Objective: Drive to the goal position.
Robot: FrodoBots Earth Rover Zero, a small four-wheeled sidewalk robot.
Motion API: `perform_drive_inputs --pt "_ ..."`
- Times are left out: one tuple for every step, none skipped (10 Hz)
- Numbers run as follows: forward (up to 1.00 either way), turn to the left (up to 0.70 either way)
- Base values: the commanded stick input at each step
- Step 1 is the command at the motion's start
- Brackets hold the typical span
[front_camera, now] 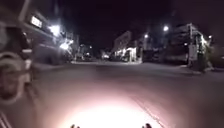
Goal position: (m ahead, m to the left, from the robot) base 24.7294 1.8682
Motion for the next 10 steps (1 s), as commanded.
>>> perform_drive_inputs --pt "0.85 0.03" --pt "0.85 0.20" --pt "0.85 0.24" --pt "0.85 0.15" --pt "0.85 0.00" --pt "0.85 0.00" --pt "0.85 0.00" --pt "0.85 0.00" --pt "0.85 0.00" --pt "0.85 0.00"
